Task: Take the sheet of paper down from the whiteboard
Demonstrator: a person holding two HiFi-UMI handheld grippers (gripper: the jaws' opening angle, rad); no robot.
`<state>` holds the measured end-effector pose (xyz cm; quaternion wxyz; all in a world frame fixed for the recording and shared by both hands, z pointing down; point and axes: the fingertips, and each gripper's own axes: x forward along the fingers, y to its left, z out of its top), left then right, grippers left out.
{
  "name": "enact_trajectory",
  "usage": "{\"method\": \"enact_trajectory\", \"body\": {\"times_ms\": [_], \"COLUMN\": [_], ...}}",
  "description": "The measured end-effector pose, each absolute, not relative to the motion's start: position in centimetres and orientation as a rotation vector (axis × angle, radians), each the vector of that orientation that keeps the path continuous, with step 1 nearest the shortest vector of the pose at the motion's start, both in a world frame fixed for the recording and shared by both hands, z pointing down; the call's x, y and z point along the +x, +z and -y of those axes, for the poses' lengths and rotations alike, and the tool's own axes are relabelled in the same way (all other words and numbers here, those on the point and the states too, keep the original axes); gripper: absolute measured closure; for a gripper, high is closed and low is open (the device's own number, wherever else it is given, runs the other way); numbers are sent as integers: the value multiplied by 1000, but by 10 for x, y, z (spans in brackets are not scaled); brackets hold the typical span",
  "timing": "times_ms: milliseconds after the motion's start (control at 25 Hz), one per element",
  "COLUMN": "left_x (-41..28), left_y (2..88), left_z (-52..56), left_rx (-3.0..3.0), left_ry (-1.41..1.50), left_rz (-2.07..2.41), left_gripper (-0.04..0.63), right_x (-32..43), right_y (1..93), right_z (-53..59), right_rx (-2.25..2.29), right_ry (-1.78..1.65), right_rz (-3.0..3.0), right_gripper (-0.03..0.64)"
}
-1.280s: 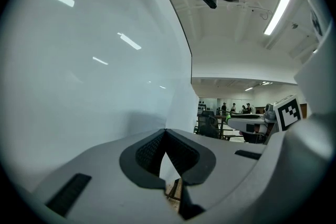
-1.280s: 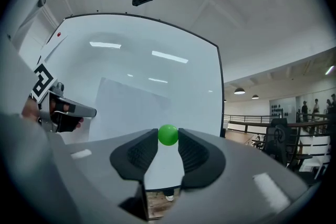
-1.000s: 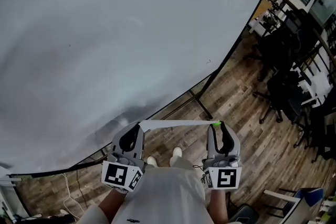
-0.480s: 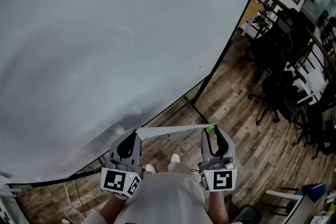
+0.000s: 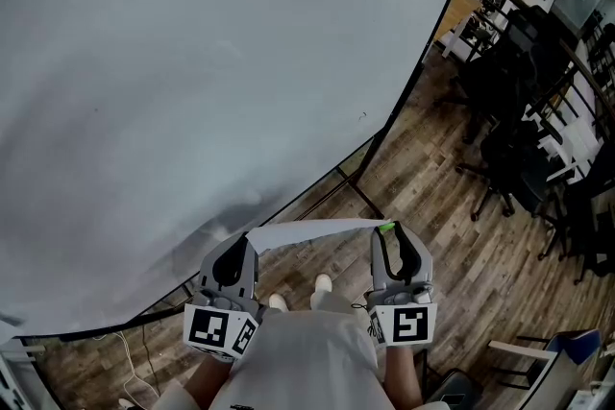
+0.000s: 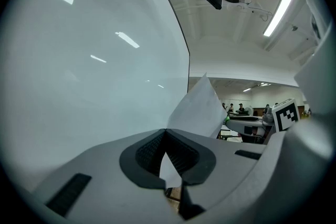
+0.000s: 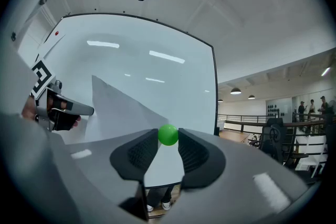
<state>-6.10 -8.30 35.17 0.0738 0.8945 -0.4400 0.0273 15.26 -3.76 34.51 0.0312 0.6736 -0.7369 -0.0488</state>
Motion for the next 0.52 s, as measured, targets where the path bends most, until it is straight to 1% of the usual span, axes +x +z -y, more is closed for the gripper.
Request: {"method": "enact_trajectory", "body": {"times_ms": [520], "left_x": [-59], "left_y": [355], "left_z": [84], "left_rx": [2672], "left_ry": [90], "left_rz": [1323], "left_gripper": [589], "right_x": [158], "right_y": [346], "right_z": [39], "right_rx": [2073], "right_ry": [-142], "right_rz": [2257], "right_gripper": [486]}}
